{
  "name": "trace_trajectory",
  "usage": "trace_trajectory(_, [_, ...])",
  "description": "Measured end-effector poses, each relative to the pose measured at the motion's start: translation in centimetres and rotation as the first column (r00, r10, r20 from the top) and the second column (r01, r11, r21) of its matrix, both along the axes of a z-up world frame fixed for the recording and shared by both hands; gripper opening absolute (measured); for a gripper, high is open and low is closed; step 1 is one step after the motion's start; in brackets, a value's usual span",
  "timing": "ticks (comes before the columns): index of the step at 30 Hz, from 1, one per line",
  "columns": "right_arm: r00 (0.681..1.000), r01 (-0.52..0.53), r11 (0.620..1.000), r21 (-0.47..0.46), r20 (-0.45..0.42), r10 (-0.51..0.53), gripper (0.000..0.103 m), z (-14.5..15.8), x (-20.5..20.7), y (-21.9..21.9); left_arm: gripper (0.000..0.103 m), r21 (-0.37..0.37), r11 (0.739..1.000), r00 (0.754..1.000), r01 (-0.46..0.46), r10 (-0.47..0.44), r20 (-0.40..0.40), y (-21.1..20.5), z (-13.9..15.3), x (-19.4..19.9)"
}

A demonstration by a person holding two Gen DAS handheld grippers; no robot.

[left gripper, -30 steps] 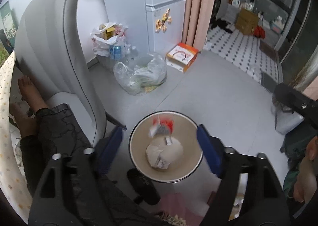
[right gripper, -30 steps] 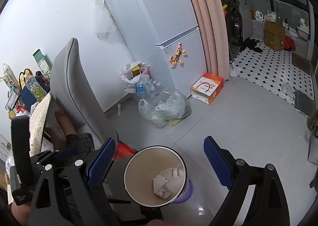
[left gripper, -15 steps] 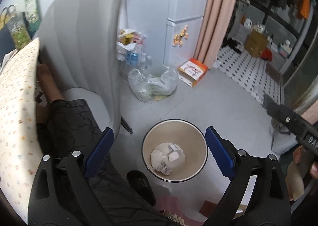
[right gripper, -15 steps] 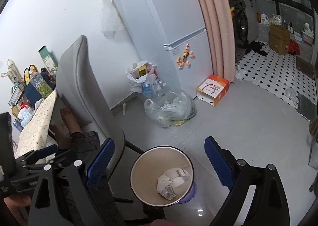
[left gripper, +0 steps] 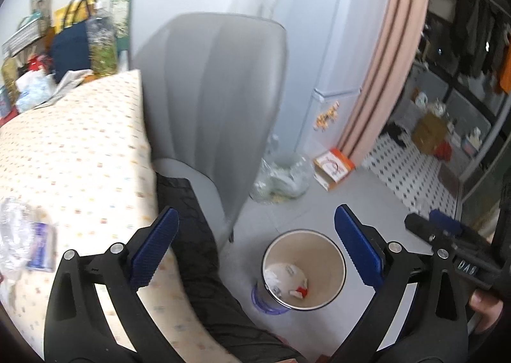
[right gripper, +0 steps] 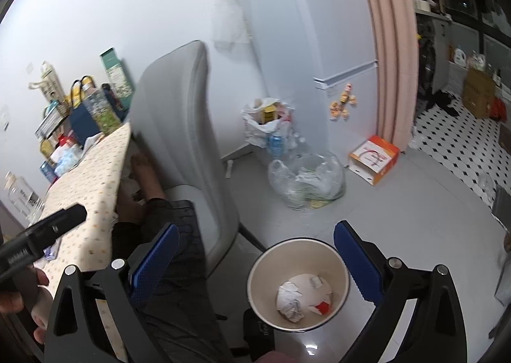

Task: Collect trash
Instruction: 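Move both tools back over the remaining trash on the table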

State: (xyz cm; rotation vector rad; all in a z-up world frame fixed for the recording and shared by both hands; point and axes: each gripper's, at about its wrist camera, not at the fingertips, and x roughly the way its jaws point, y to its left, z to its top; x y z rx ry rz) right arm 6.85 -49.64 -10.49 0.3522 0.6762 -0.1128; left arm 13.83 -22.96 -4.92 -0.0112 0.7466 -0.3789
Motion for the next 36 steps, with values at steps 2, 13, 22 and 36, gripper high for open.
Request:
trace_trajectory(2, [1.0, -0.028, 1.0, -0.014, 0.006, 0.029, 0.095, 0.7, 0.3, 1.6, 0.097, -0.019, 1.0, 1.0, -0.02, 0.021, 0.01, 1.4, 0.5, -0.1])
trace_trajectory(13, [0.987, -0.158, 0.985, -0.065, 0.023, 0.16, 0.095, 3.7, 0.9, 9.3, 0.097, -0.088, 0.985, 0.987, -0.146, 0.151, 0.054, 10.6, 2.3, -1.8])
trace_trajectory(22, [0.967, -0.249, 0.965, -0.082, 0.025, 0.252, 0.095, 4.5, 1.7, 15.3, 0.097, -0.115, 0.958, 0.962, -0.264, 0.27, 0.041, 18.0, 1.3, -4.0])
trace_trajectory(36, [0.9, -0.434, 0.896, -0.099, 0.002, 0.436, 0.094, 3.8, 3.0, 24.2, 0.097, -0.127, 0.911, 0.919, -0.392, 0.395, 0.0, 26.2, -0.7, -5.9])
